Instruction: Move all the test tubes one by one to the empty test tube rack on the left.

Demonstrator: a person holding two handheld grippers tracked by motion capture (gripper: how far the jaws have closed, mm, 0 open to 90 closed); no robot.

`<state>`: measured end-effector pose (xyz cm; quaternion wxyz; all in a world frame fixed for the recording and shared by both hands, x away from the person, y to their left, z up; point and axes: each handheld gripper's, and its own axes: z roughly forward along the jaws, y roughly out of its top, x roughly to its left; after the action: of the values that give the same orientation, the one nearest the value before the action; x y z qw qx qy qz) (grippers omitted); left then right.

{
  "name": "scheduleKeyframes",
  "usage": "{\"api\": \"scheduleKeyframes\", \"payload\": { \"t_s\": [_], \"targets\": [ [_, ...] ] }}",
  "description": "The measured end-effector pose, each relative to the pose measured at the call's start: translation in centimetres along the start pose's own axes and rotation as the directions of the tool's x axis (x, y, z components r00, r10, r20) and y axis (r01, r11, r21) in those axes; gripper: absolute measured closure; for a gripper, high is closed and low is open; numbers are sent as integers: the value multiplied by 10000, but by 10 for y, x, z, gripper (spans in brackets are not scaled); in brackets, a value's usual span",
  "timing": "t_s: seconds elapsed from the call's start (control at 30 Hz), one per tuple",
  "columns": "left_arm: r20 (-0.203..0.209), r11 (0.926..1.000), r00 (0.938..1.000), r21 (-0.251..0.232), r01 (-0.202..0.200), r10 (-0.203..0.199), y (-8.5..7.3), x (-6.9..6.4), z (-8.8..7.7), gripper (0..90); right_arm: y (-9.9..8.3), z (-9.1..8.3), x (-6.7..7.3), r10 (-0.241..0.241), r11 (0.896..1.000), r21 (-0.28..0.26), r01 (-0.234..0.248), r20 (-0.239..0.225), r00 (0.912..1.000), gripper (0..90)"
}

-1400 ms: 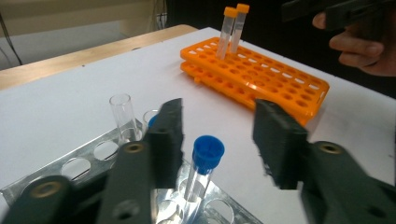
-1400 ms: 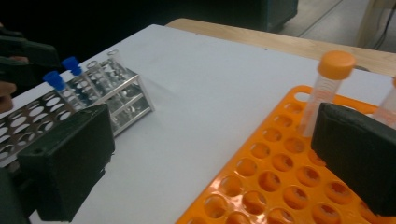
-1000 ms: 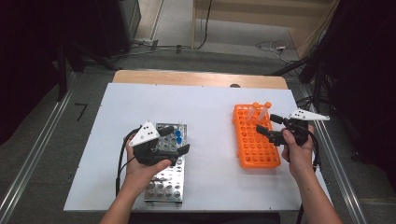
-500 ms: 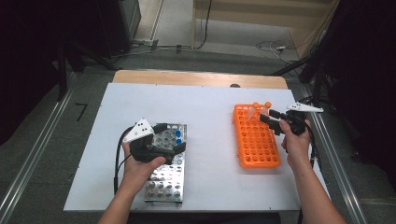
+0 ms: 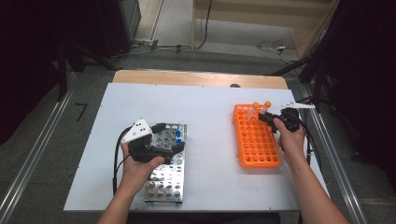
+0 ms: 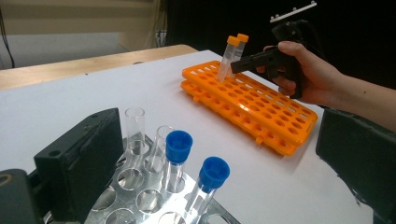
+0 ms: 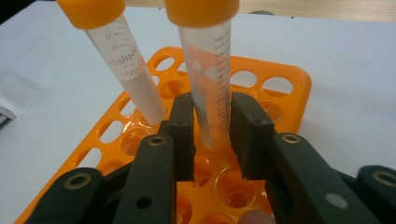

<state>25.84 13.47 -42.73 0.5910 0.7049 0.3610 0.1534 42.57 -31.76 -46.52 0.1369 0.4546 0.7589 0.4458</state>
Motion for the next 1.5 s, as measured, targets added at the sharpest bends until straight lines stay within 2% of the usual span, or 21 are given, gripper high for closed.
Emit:
{"api": "scheduleKeyframes", "payload": {
  "t_s": [0.2,0.37,0.63,0.83,1.07,1.17,1.5],
  "targets": [
    [-24,10000,10000,58,60,-60,-1,0,2,9,1,5,4,-45,10000,35,44,241,9997,685],
    [-31,10000,10000,70,39,-39,-1,-1,2,9,3,8,7,-400,9992,83,396,509,9979,690],
    [-11,9999,10000,136,49,-49,-1,-1,3,10,2,9,5,-450,9990,-9,451,414,9981,707],
    [25,9998,10000,181,39,-39,-2,-2,4,11,3,8,8,-579,9983,0,581,650,9962,725],
    [111,9998,9999,171,79,-81,-1,-2,4,13,8,-6,12,-523,9964,-630,573,789,9955,726],
    [138,9999,9999,158,64,-66,-1,-2,4,13,11,-16,15,-318,9956,-869,360,492,9983,726],
    [222,10000,9998,95,-8,6,1,-6,4,13,14,-44,43,-911,9906,-1036,892,-139,9957,724]
  ]
}}
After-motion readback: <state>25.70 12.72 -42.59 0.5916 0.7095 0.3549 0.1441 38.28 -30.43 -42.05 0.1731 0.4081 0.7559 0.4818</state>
